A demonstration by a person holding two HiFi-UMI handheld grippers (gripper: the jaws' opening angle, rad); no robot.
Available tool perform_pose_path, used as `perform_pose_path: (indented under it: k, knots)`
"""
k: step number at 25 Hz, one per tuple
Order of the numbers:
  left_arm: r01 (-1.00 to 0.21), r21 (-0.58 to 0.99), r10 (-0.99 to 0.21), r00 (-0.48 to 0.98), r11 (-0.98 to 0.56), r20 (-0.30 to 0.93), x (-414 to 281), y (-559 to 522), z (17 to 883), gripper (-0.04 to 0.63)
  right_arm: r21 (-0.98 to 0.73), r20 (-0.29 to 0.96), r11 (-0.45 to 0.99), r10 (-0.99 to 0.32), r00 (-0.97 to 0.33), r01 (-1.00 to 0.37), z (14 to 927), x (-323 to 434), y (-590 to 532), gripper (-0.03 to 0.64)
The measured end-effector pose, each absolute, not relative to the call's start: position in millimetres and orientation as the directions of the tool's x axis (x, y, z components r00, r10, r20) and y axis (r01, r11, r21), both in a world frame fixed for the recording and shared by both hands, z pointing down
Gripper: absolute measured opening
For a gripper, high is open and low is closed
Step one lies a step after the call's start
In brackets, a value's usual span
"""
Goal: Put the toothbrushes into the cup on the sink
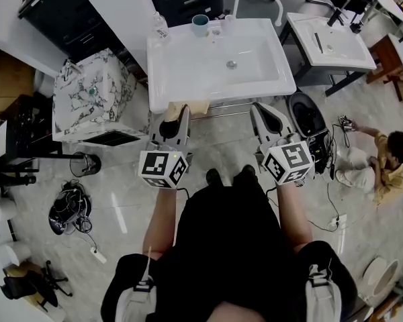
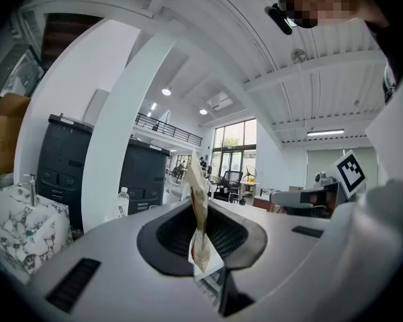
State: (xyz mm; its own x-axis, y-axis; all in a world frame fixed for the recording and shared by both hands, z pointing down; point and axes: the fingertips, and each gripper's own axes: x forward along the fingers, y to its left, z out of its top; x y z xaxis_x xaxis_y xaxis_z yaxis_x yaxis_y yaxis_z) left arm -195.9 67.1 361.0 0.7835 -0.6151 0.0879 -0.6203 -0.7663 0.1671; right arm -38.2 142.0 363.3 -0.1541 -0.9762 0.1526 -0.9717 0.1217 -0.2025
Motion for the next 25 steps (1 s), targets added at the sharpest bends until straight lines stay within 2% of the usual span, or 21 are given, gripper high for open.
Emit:
perform_pose_path:
  k: [14, 25]
  knots:
    - [-0.62, 0.187, -0.612, 0.784, -0.761, 0.109, -198.0, 71.6, 371.6, 0.044, -0.205, 0.202, 0.084, -0.971, -0.126, -0.975, 374.5, -34.0, 143.8, 0.031]
    - [-0.644, 0.194, -0.63, 0.764, -0.74, 0.137, -176.0, 48.4, 379.9, 0.044, -0.227, 0.22, 0.133, -0.958, -0.184, -0.965, 385.1, -17.6, 110.6, 0.031]
